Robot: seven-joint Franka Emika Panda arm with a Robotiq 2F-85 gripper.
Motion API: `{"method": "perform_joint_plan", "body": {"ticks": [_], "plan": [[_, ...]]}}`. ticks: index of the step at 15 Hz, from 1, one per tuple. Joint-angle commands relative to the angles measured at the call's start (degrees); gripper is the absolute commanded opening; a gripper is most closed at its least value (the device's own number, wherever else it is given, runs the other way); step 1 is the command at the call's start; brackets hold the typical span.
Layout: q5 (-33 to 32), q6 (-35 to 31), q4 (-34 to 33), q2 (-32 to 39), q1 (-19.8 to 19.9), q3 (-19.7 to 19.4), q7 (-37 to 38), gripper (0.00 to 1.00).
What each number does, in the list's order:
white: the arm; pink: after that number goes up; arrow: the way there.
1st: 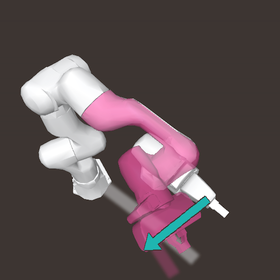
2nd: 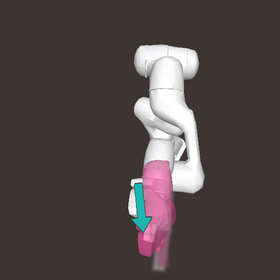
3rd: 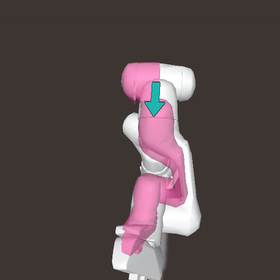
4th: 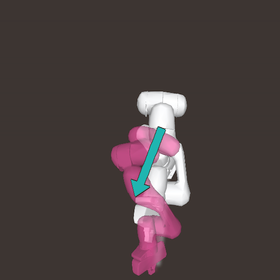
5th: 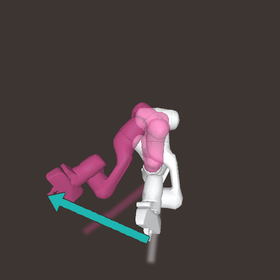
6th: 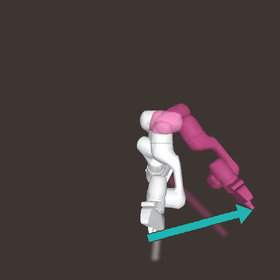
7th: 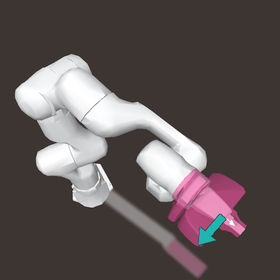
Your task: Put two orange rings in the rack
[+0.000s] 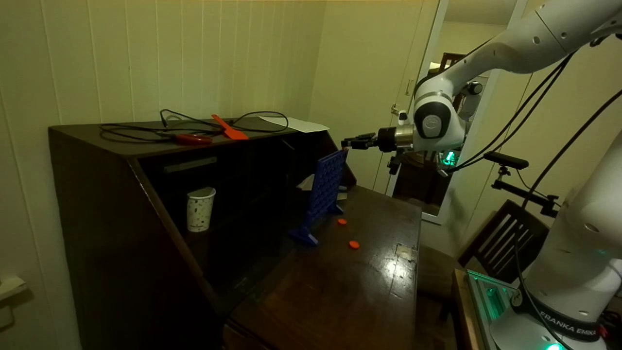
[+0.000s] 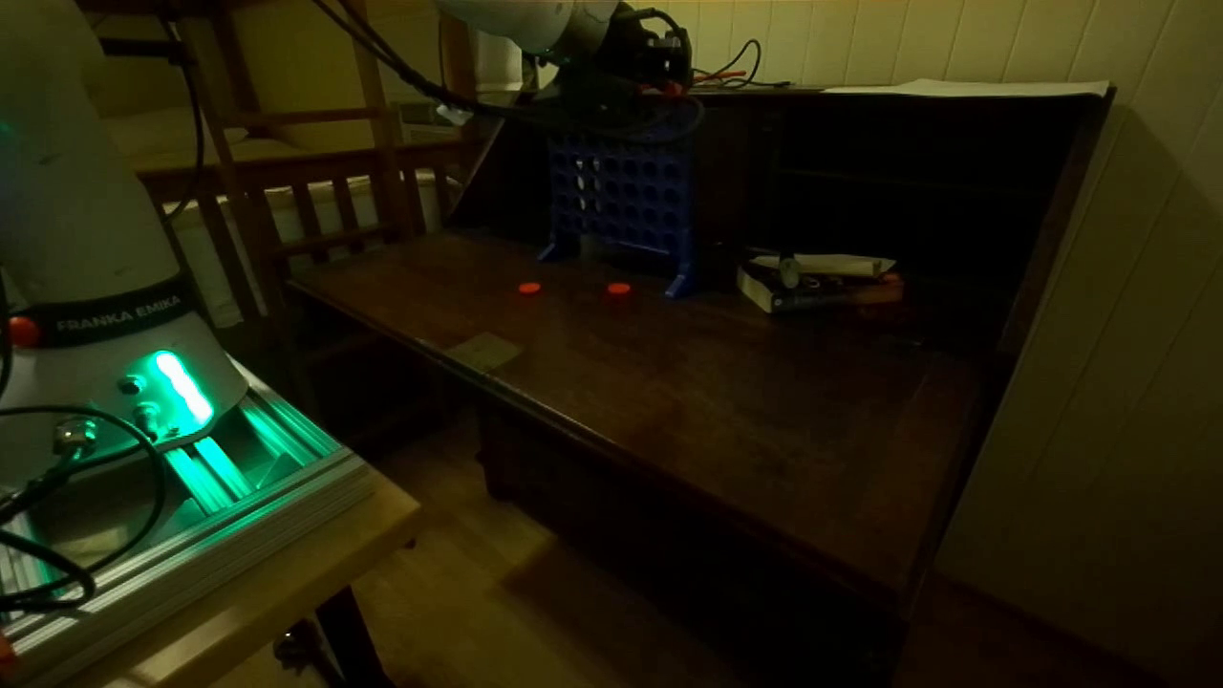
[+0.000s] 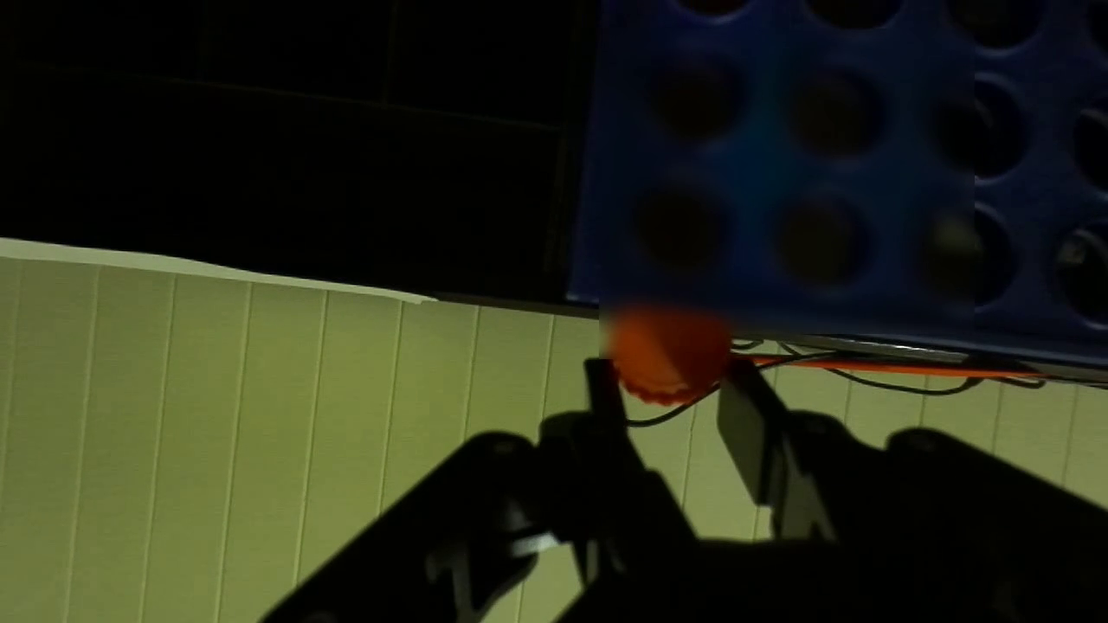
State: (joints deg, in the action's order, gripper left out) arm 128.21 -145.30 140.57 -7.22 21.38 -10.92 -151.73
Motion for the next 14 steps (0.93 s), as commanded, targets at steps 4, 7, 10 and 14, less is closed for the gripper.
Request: {"method": "perform_joint_plan", "body": {"ticks": [4,7,10,14], "plan": [[1.3,0.8,0.4,-0.3,-0.8,-1.2,-2.8,0.09],[3.0,1.1,1.0,-0.8,-0.5,-1.5,-4.7,0.09],[4.9,1.5,1.4,-0.5,-0.5,-1.7,-6.6,0.09],[6.8,2.2,1.3,0.1,-0.6,-1.7,-6.8,0.09]]}}
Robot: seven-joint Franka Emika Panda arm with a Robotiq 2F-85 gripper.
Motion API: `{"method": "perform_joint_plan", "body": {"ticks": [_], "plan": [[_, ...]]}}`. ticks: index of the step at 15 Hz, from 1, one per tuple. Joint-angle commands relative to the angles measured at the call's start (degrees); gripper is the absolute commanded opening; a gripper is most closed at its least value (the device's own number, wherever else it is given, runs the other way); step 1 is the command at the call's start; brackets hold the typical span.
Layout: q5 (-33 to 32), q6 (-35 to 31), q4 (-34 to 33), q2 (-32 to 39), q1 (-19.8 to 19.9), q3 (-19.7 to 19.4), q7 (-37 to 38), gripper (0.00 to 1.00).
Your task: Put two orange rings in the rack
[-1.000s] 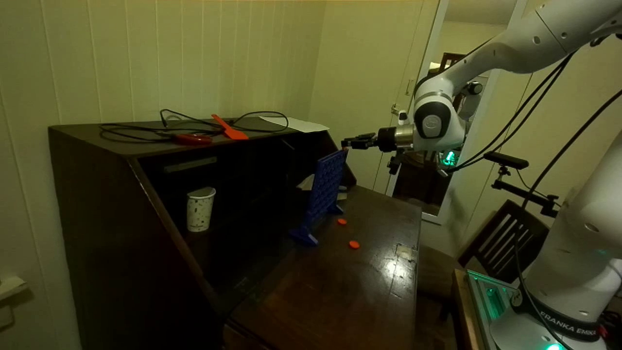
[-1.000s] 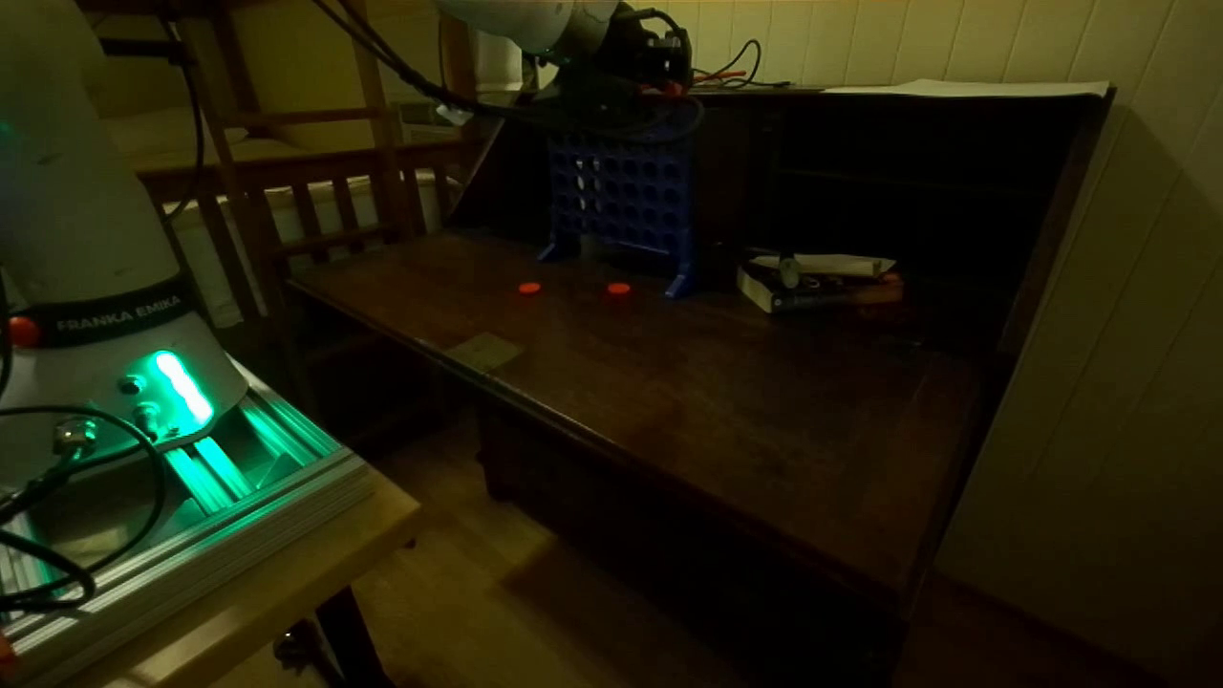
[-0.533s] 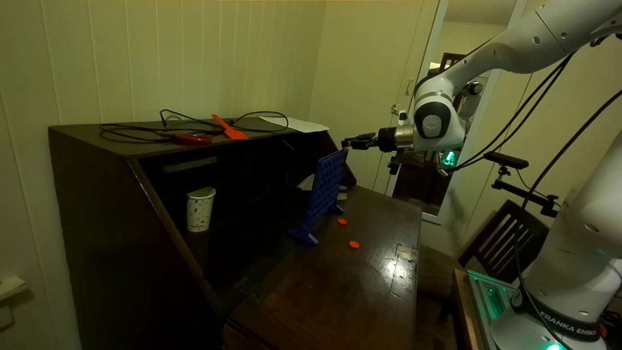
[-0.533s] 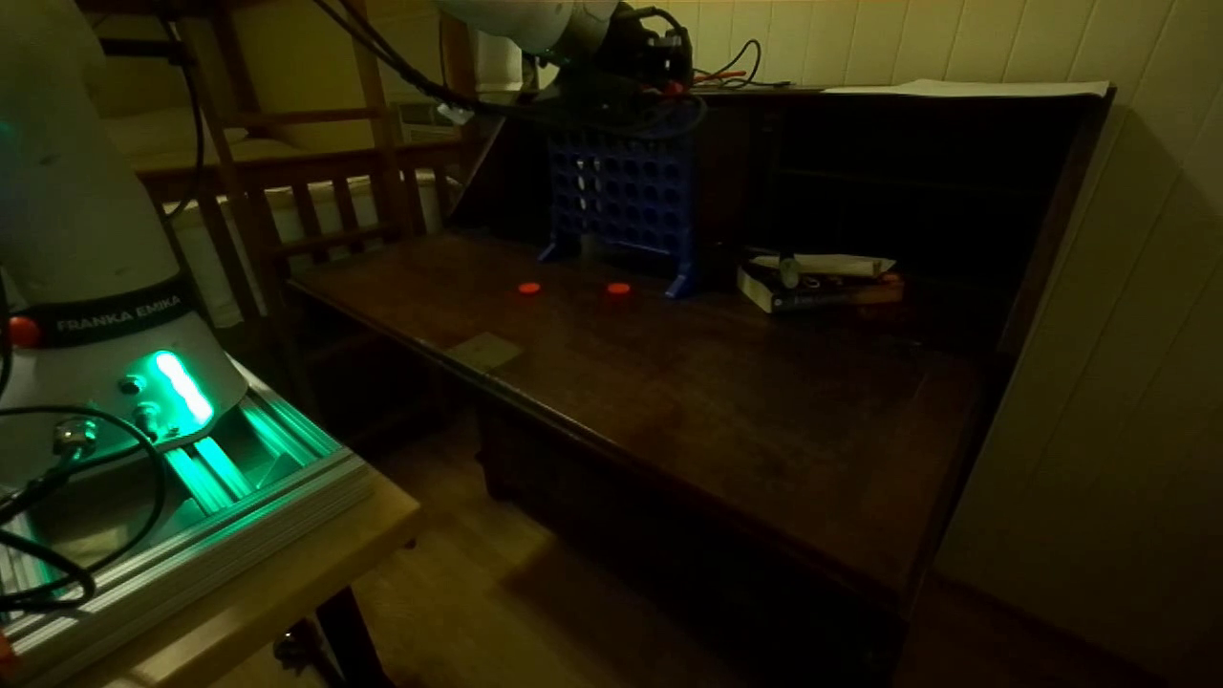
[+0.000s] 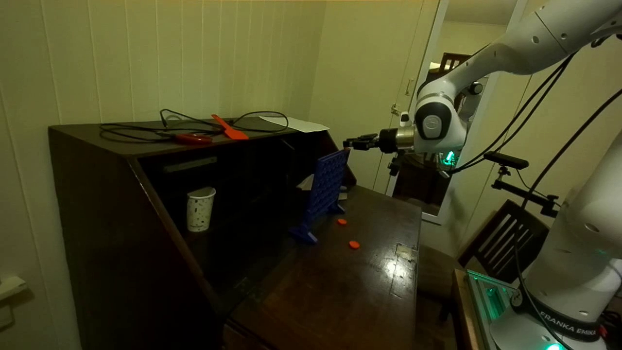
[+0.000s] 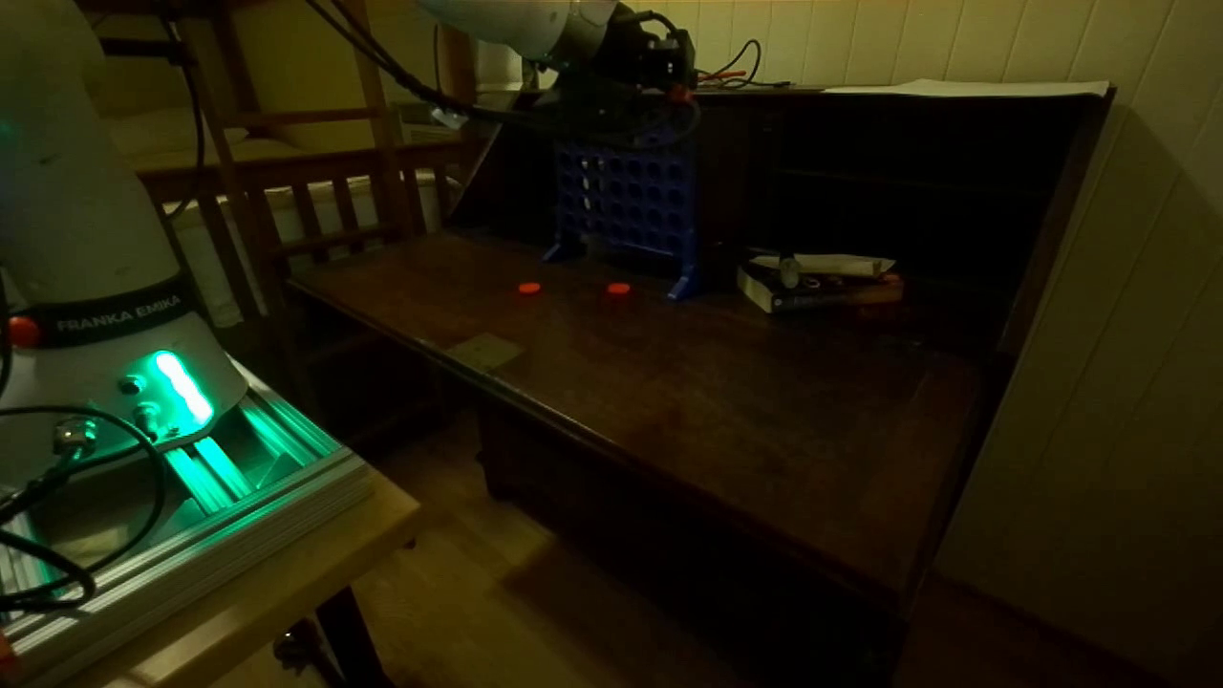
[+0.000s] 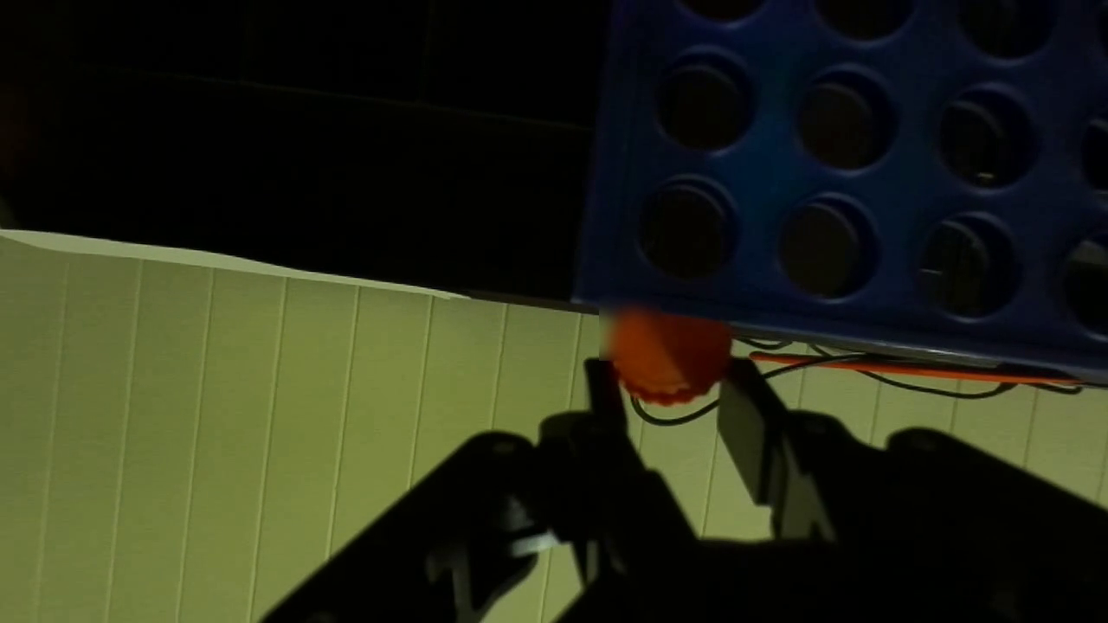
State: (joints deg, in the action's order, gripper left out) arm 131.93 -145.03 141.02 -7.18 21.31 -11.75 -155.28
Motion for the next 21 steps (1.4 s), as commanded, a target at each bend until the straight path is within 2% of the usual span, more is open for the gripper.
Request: {"method": "perform_joint_plan", "body": {"ticks": [1,6,7,8,9,16,21], "plan": [[3.3,1.9,0.8,0.1,-0.6,-0.8,-3.3,0.09],[4.1,2.1,0.8,0.2,-0.6,-0.8,-3.2,0.09],[4.2,2.1,0.8,0.1,-0.6,-0.8,-3.0,0.14],[4.3,2.1,0.8,0.0,-0.7,-0.8,-2.9,0.3],[4.3,2.2,0.8,-0.1,-0.7,-0.8,-2.8,0.51],[4.5,3.1,0.9,-0.5,-0.7,-0.9,-2.2,1.0],[4.2,3.6,0.8,-1.5,-0.6,-1.4,0.1,1.0]]}}
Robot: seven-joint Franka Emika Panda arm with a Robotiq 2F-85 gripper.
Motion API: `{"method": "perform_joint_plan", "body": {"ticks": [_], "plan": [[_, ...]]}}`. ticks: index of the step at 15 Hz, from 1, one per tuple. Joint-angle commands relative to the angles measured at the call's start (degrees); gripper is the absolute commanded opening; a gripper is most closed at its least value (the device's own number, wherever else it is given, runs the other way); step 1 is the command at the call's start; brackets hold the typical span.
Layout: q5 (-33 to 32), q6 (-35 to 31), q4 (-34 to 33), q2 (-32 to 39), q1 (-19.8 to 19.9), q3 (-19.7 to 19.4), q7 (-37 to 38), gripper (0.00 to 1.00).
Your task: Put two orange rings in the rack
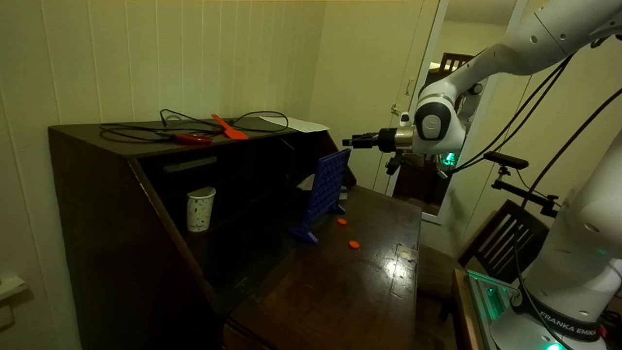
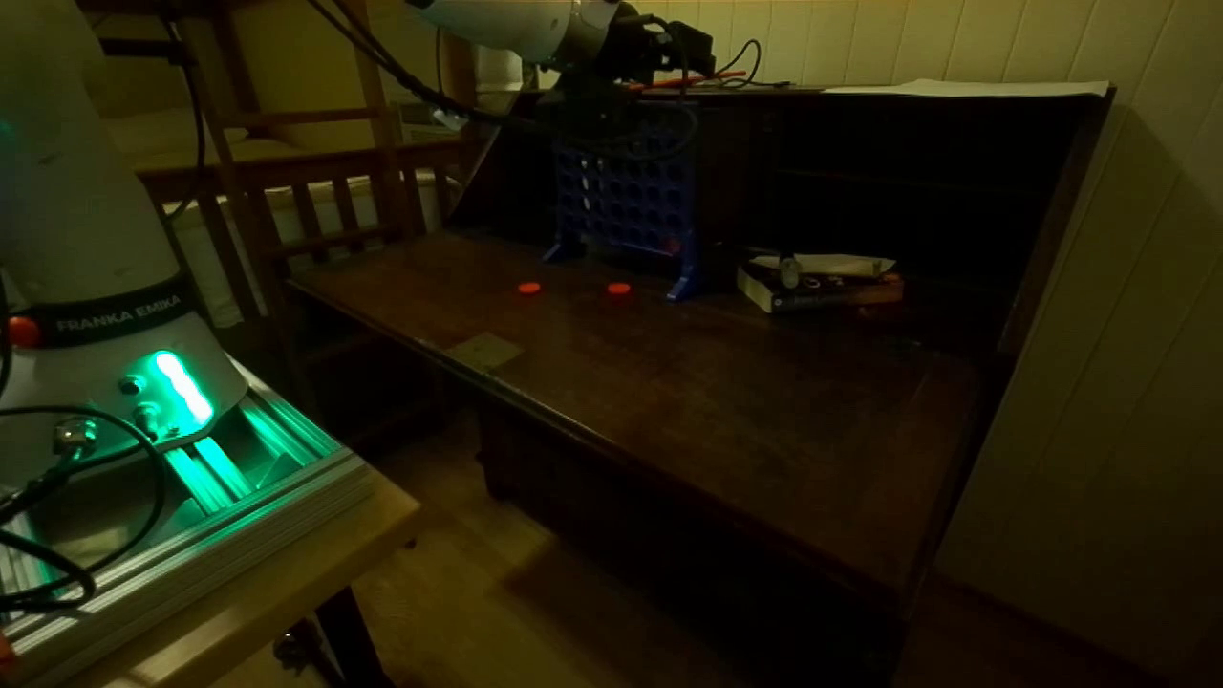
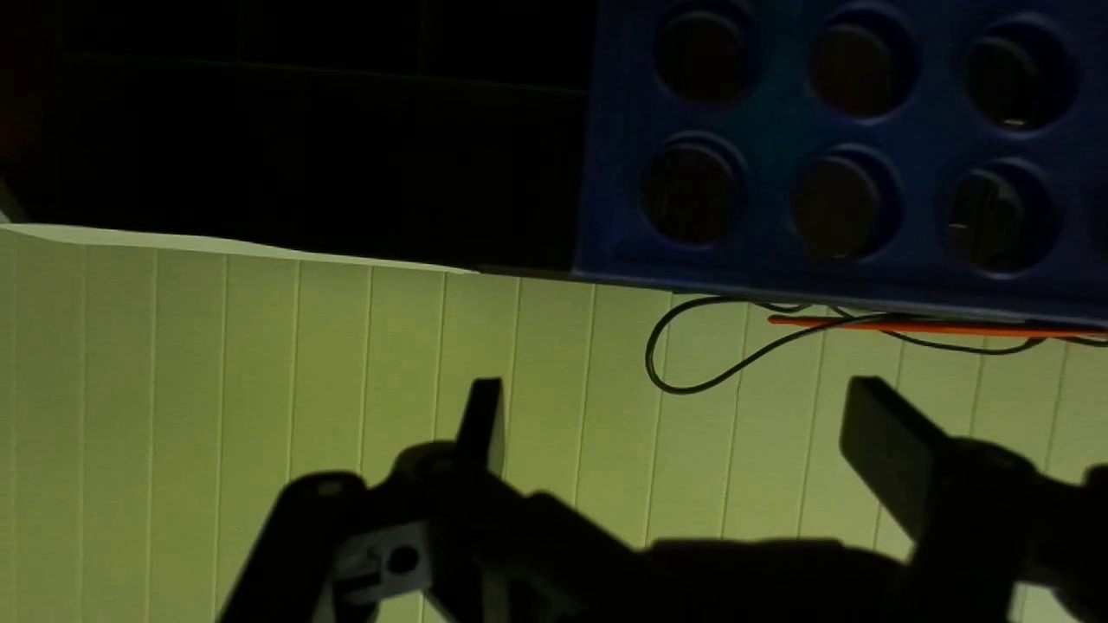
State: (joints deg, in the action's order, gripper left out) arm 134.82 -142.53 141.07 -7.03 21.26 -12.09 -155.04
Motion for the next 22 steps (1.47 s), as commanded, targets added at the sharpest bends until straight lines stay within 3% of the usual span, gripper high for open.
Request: {"method": "perform_joint_plan", "body": {"ticks": [1,4,9,12,16,20,22], "plan": [[0.7,0.8,0.7,-2.2,-0.5,-1.2,0.9,1.0],[-1.3,-0.5,0.4,-3.8,-0.2,-1.7,4.1,1.0],[-12.4,-3.7,0.4,-7.1,0.2,-2.3,15.3,1.0],[-21.3,-12.4,-0.5,-8.5,0.5,-1.4,24.3,1.0],[-39.7,-16.2,1.4,-9.4,0.0,-1.3,40.6,1.0],[-58.2,-14.2,4.2,-9.1,0.2,-1.9,54.6,1.0],[-67.3,-11.3,5.3,-9.1,4.4,0.7,61.3,1.0]]}}
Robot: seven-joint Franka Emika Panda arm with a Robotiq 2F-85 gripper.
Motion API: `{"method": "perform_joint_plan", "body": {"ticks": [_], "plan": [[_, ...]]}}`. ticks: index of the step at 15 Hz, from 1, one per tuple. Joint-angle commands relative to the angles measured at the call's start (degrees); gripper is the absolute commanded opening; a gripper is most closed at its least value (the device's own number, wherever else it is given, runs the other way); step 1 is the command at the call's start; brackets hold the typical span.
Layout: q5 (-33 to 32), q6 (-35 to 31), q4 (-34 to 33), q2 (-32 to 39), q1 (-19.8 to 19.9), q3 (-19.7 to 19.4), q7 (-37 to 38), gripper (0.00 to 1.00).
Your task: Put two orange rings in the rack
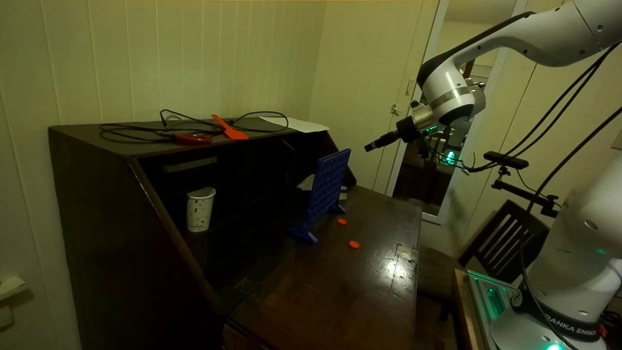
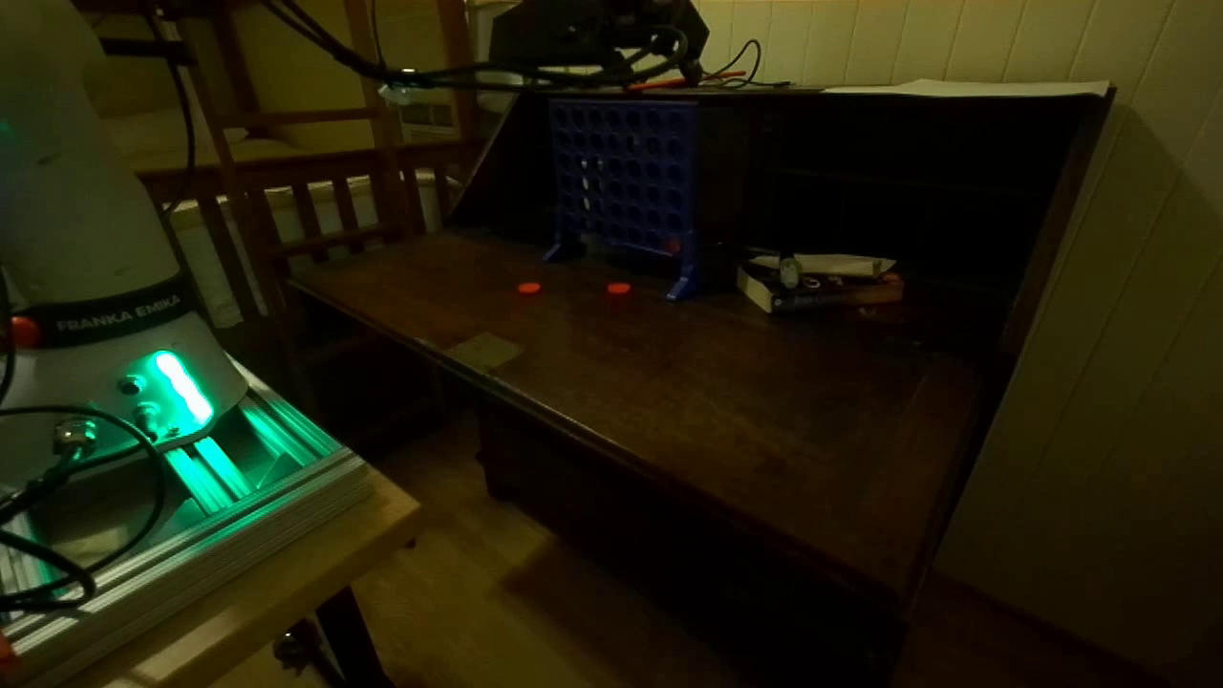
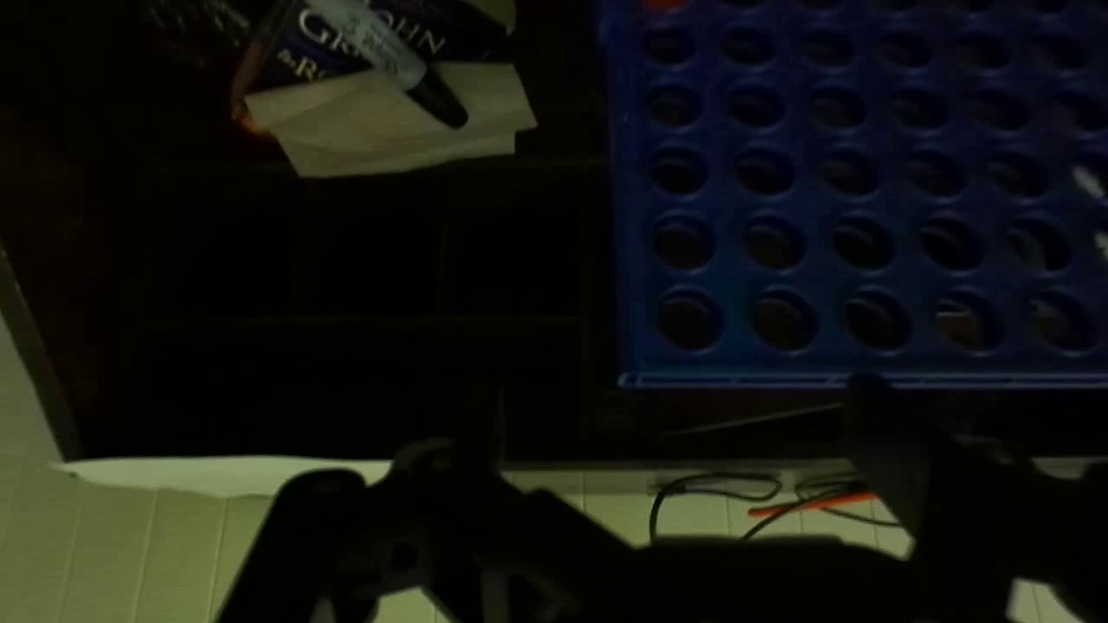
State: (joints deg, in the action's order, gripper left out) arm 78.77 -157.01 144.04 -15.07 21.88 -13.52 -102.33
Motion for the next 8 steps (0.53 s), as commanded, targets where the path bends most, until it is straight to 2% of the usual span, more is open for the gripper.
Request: {"method": "perform_joint_plan", "body": {"ticks": [1,6,7,8], "plan": [[-15.9,4.5,2.7,-1.3,5.1,2.7,11.5,1.0],[-37.8,12.9,2.2,-3.8,11.7,3.6,25.8,1.0],[-43.0,14.0,2.3,-4.6,7.9,-1.0,28.3,1.0],[-47.3,15.3,2.5,-5.5,7.5,-1.9,30.4,1.0]]}}
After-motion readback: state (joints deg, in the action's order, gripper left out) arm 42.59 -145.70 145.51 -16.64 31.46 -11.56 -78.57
